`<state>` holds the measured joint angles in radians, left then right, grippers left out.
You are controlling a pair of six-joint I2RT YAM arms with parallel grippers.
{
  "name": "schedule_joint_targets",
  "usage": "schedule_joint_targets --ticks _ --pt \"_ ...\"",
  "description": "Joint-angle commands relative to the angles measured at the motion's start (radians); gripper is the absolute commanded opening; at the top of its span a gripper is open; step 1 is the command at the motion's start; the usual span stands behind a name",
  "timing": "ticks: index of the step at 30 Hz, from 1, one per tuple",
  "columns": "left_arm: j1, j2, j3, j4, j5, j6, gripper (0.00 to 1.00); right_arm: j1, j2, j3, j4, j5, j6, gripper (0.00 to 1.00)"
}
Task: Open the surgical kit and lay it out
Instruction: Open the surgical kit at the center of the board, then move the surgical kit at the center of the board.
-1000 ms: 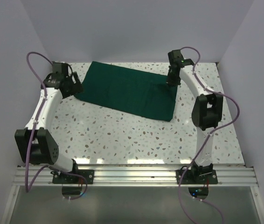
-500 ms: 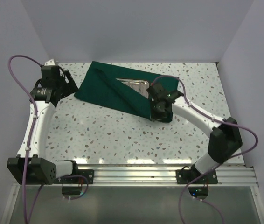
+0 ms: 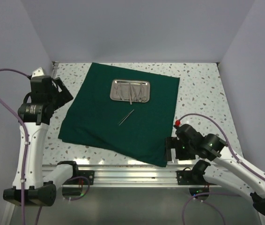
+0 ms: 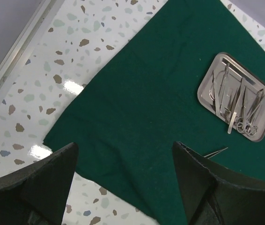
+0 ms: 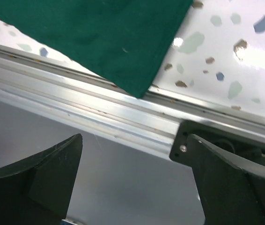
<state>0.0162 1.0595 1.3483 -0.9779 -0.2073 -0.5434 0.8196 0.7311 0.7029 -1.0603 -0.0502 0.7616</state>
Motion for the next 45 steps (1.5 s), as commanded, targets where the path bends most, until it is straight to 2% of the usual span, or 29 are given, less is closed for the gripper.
schedule_joint_targets --ticks 1,7,10,15,18,20,22,24,25,30,33,38,41,45 --pt "-0.004 -0.065 -0.006 -0.064 -0.011 -0.038 0.86 0.001 -0.016 0.049 -0.133 -0.03 -0.011 0.98" --pt "-0.004 -0.09 -0.04 -0.082 0.009 -0.021 0.86 0.001 0.013 0.211 -0.165 0.046 -0.022 0.98" --pt "-0.005 -0.079 -0.084 -0.07 0.012 0.008 0.86 0.001 0.099 0.266 -0.139 0.073 -0.044 0.99" --pt "-0.005 -0.003 -0.198 0.045 0.077 0.068 0.86 -0.002 0.321 0.381 -0.057 0.139 -0.117 0.98" --pt "-0.004 0.101 -0.204 0.102 0.082 0.091 0.86 -0.043 0.474 0.476 -0.018 0.168 -0.18 0.98" --pt "-0.005 0.184 -0.198 0.158 0.08 0.117 0.86 -0.164 0.539 0.513 0.015 0.098 -0.212 0.99" --pt "-0.005 0.282 -0.176 0.209 0.082 0.137 0.86 -0.311 0.645 0.553 0.075 0.015 -0.229 0.98" --pt "-0.005 0.361 -0.126 0.234 0.08 0.158 0.86 -0.382 0.735 0.625 0.1 0.009 -0.231 0.97" --pt "-0.005 0.443 -0.103 0.248 0.077 0.163 0.86 -0.422 0.836 0.662 0.097 0.039 -0.235 0.97" --pt "0.004 0.664 0.086 0.298 0.029 0.18 0.85 -0.479 1.125 0.996 0.033 0.157 -0.258 0.97" --pt "0.027 0.814 0.188 0.332 0.043 0.195 0.85 -0.525 1.275 1.159 0.011 0.185 -0.236 0.97" --pt "0.08 0.964 0.349 0.312 0.101 0.201 0.83 -0.609 1.486 1.407 -0.051 0.236 -0.199 0.96" --pt "0.096 1.023 0.391 0.303 0.141 0.186 0.81 -0.652 1.56 1.529 -0.102 0.309 -0.2 0.96" --pt "0.094 1.053 0.393 0.304 0.144 0.165 0.81 -0.689 1.66 1.583 -0.135 0.352 -0.212 0.93"
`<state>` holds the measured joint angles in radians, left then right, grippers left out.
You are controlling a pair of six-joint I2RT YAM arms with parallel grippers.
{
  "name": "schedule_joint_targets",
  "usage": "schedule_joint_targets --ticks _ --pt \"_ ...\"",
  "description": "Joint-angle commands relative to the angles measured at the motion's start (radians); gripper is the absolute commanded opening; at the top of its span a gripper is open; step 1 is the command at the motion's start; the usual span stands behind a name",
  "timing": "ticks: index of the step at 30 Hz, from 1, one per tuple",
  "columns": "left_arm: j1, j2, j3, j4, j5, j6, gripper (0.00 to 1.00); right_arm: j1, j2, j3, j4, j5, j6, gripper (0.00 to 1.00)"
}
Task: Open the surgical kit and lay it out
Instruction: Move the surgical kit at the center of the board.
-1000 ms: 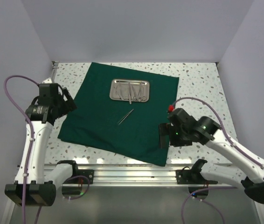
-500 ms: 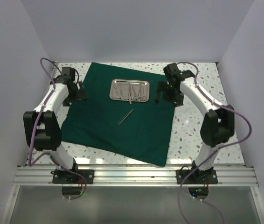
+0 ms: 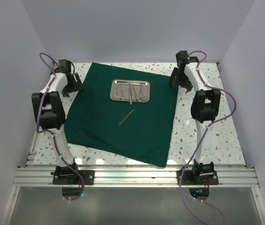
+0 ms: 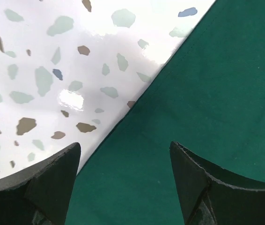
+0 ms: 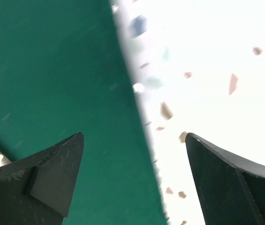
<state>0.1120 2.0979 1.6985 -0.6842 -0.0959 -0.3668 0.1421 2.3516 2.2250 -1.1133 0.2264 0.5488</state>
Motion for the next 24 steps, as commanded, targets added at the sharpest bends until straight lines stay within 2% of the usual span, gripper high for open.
schedule_joint_targets --ticks 1,6,9,11,13,14,16,17,19,20,24 --pt "-0.002 0.02 0.041 0.017 0.038 -0.018 0.8 -0.015 0.055 0.061 -0.08 0.08 -0.001 0.93" --pt "-0.002 0.01 0.027 0.034 0.022 -0.023 0.8 -0.021 0.124 0.042 -0.014 0.018 -0.033 0.88" --pt "-0.002 -0.006 0.024 0.023 0.007 -0.02 0.8 -0.019 0.173 0.08 0.012 -0.039 -0.035 0.79" --pt "-0.003 -0.021 0.006 0.025 0.004 -0.02 0.81 -0.019 0.21 0.119 0.029 -0.065 -0.027 0.69" --pt "-0.002 -0.033 -0.011 0.029 0.01 -0.03 0.8 -0.019 0.245 0.162 0.035 -0.091 -0.018 0.62" --pt "-0.003 -0.036 -0.026 0.031 0.012 -0.032 0.8 -0.019 0.277 0.206 0.033 -0.101 -0.013 0.53" --pt "-0.005 -0.045 -0.036 0.026 0.015 -0.043 0.8 -0.021 0.313 0.246 0.032 -0.117 -0.012 0.43" --pt "-0.005 -0.048 -0.039 0.022 0.015 -0.046 0.8 -0.019 0.327 0.274 0.032 -0.119 -0.01 0.28" --pt "-0.005 -0.058 -0.037 0.005 0.01 -0.049 0.8 -0.026 0.36 0.289 0.041 -0.125 -0.006 0.13" --pt "-0.006 -0.062 -0.037 0.0 0.005 -0.05 0.8 -0.029 0.37 0.298 0.046 -0.125 0.003 0.0" --pt "-0.008 -0.097 -0.039 -0.04 -0.016 -0.05 0.8 -0.058 0.408 0.315 0.082 -0.137 0.045 0.0"
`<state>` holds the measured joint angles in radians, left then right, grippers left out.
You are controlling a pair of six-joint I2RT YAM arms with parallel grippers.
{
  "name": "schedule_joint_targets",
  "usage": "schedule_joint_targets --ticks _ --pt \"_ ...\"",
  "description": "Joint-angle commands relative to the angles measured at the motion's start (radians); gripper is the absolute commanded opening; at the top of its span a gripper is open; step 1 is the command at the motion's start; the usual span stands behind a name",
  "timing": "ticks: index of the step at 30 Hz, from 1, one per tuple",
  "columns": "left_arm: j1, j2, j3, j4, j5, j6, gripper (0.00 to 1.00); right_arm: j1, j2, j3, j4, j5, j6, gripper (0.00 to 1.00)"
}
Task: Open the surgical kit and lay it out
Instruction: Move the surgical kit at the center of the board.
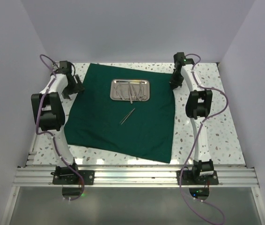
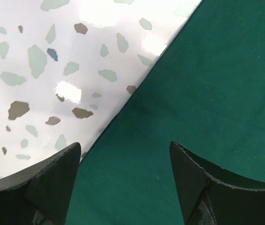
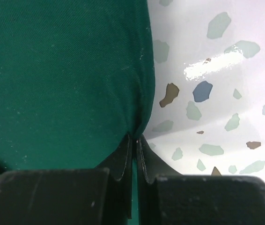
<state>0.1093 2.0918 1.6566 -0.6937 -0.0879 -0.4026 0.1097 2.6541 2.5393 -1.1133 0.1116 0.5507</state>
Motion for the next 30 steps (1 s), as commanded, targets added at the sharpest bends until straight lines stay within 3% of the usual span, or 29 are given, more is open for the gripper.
schedule_joint_targets --ticks 1,10,12,14,18,22,27,30 --pt "-0.008 -0.098 -0.003 -0.035 -0.029 -0.018 0.8 -0.031 0.11 0.013 0.095 -0.024 0.055 0.0" --pt "-0.074 -0.151 -0.008 -0.093 -0.058 -0.028 0.8 -0.071 0.116 0.075 0.236 -0.012 0.06 0.0" --pt "-0.101 -0.159 0.029 -0.09 -0.058 -0.019 0.8 -0.084 0.081 0.053 0.273 -0.024 0.064 0.54" --pt "-0.19 -0.154 0.108 -0.09 -0.091 0.037 0.8 -0.085 0.041 0.046 0.251 -0.018 0.055 0.98" --pt "-0.328 -0.105 0.221 -0.067 -0.066 0.085 0.81 -0.085 -0.083 -0.059 0.215 -0.001 0.057 0.98" --pt "-0.48 -0.059 0.27 -0.004 0.029 0.135 0.81 -0.084 -0.255 -0.276 0.21 -0.012 0.068 0.98" --pt "-0.562 0.036 0.29 0.037 0.186 0.151 0.8 -0.085 -0.457 -0.465 0.221 -0.055 0.069 0.98" --pt "-0.618 0.066 0.269 0.045 0.203 0.179 0.8 -0.085 -0.514 -0.566 0.231 -0.076 0.074 0.98"
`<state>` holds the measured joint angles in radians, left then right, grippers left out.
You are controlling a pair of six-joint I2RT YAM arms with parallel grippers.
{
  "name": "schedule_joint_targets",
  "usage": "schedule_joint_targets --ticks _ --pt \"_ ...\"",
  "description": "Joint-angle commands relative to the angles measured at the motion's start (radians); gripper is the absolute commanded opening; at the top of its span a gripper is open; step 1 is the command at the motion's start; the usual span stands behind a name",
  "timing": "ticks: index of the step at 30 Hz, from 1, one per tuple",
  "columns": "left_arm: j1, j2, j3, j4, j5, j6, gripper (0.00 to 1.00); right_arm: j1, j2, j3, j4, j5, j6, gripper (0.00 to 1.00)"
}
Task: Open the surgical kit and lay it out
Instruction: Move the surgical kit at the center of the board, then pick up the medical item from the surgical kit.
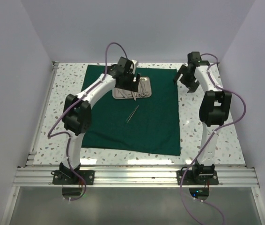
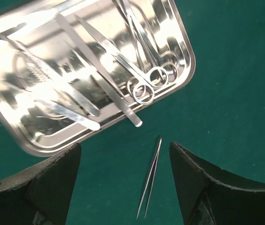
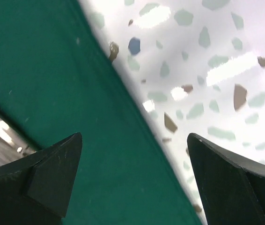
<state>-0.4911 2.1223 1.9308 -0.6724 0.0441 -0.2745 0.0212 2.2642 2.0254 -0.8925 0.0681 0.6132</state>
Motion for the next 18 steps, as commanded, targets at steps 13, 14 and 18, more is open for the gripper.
schedule_joint_targets --ticks 13,14,18 --pt "-0.089 -0.018 -0.268 0.126 0.092 0.109 0.75 0.006 -0.296 -0.307 -0.048 0.067 -0.044 0.98" --pt "-0.09 -0.019 -0.277 0.132 0.089 0.109 0.75 0.005 -0.308 -0.32 -0.043 0.067 -0.043 0.99" --pt "-0.093 0.005 -0.28 0.125 0.066 0.103 0.64 0.005 -0.318 -0.344 -0.042 0.071 -0.036 0.98"
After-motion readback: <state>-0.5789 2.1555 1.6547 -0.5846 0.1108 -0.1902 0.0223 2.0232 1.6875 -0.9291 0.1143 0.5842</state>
